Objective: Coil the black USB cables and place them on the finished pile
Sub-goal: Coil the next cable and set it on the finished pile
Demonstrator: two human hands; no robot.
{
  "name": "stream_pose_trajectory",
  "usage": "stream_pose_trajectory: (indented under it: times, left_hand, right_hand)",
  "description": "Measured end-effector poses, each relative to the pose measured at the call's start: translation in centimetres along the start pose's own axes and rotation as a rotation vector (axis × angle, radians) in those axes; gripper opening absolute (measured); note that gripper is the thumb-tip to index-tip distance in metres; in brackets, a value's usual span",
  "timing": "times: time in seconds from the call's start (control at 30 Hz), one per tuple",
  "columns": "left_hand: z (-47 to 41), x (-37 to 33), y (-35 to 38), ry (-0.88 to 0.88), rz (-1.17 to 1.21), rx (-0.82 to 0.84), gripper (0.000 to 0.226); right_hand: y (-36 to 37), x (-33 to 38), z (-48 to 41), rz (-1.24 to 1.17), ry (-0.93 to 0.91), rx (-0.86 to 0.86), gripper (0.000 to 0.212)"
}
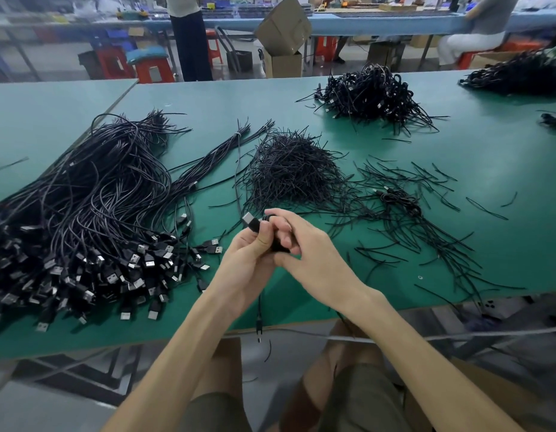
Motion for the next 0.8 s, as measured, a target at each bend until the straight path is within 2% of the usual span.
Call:
stream_pose_trajectory:
  times: [0.13,0.27,0.4,0.57,0.8]
  left_hand:
    - [-0.1,-0.8,0.2,0.017,-0.039,0.077,0.031]
    - [-0.2,-2.1,0.2,-0.001,-0.181,0.168,0.03]
    - [-0.3,-3.1,-0.1,-0.044,-0.351,0.181,0.03]
    - [-0.1,-3.6,0.2,-0.007,-0.589,0.056,0.023]
    - [1.0,-4.2,0.8,0.125,-0.895,-0.113,0.013]
  right_hand:
    - [-0.8,0.1,-0.2,-0.101,0.003,-0.032,0.066]
    - [-1.1,0.0,-0.6,-0.205,0.012,-0.014,0.066]
    - [-1.3,-0.3,-0.9,-0.228,0.007,-0.026,0.06]
    - [-1.2,-0.7,-0.6,-0.172,0.006,-0.065,0.053]
    - [-1.1,-0.1,-0.3,-0.011,-0.026,-0.066,0.063]
Point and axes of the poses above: each hand's wrist, its own z-axis away from the middle knuckle, its own y-axis out of the palm, x = y × z, the point moved 3 cm from there along -z, towards the middle knuckle, and after that the axes turned 4 degrees about y, right-handed, at the moved point
